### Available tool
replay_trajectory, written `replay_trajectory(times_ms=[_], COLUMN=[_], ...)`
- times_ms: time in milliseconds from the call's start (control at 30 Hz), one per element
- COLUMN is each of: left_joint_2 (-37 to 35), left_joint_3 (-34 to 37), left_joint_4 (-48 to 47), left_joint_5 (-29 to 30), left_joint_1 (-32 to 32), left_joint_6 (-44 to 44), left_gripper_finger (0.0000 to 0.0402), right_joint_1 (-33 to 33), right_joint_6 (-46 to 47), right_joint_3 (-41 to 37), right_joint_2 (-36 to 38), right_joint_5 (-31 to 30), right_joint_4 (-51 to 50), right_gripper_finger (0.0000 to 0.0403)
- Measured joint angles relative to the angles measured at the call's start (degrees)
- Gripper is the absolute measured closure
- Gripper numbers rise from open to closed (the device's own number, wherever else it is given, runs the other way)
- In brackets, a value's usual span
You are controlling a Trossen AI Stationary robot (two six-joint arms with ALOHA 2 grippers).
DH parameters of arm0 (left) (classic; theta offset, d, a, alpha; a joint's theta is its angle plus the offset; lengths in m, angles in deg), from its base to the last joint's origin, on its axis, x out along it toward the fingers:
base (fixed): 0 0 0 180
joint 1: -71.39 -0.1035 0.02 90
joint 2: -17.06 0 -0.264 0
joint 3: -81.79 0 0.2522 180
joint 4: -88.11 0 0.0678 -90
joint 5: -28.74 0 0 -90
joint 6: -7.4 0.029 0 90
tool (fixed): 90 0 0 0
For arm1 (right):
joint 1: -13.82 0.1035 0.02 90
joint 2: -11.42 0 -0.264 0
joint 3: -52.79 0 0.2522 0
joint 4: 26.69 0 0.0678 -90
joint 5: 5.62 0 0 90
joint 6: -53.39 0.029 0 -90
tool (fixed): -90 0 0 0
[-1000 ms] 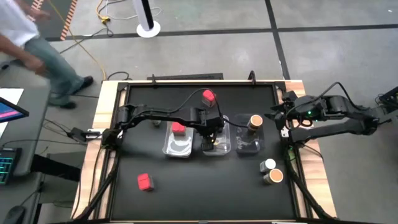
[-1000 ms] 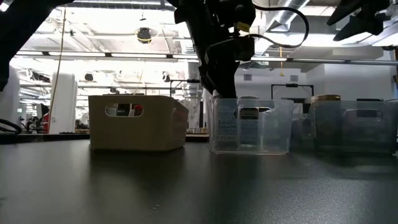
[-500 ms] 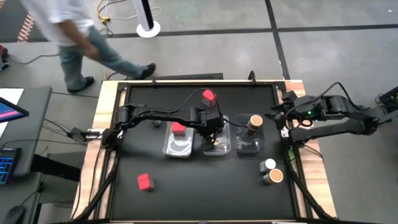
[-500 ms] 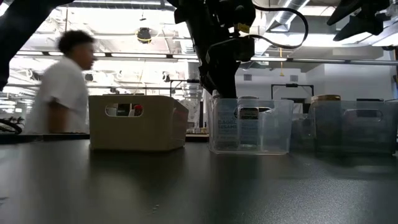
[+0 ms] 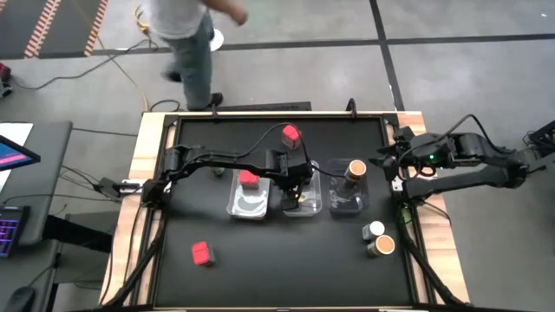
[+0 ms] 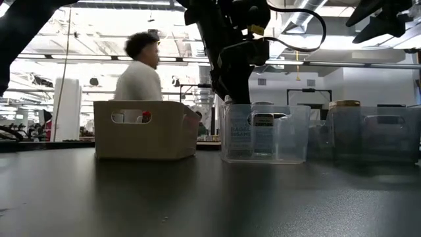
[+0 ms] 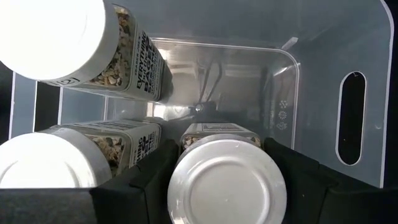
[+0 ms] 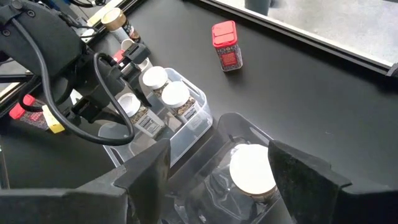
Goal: Sort spices by type
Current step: Put the left white seasoning bottle into the transparent bin
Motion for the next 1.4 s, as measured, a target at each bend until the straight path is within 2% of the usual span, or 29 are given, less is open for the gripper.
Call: replay_trajectory(times_ms=[1133, 1400], left_joint_2=[0.0, 0.0], left_joint_3=[0.0, 0.0], left_joint_4=[-0.1, -0.5], left_joint_5=[0.0, 0.1], left_joint_1=[0.0, 0.0], left_joint_6=[0.0, 0.8], left_gripper_finger=[0.0182, 0.0126], right_joint_1=[0.0, 0.0], right_joint_6=[0.0, 0.0], right_joint_3=[0.0, 0.0], right_joint_2=[0.0, 0.0], right_joint_5=[0.0, 0.0], right_joint_4=[0.0, 0.0], right_gripper_finger=[0.0107, 0.0107])
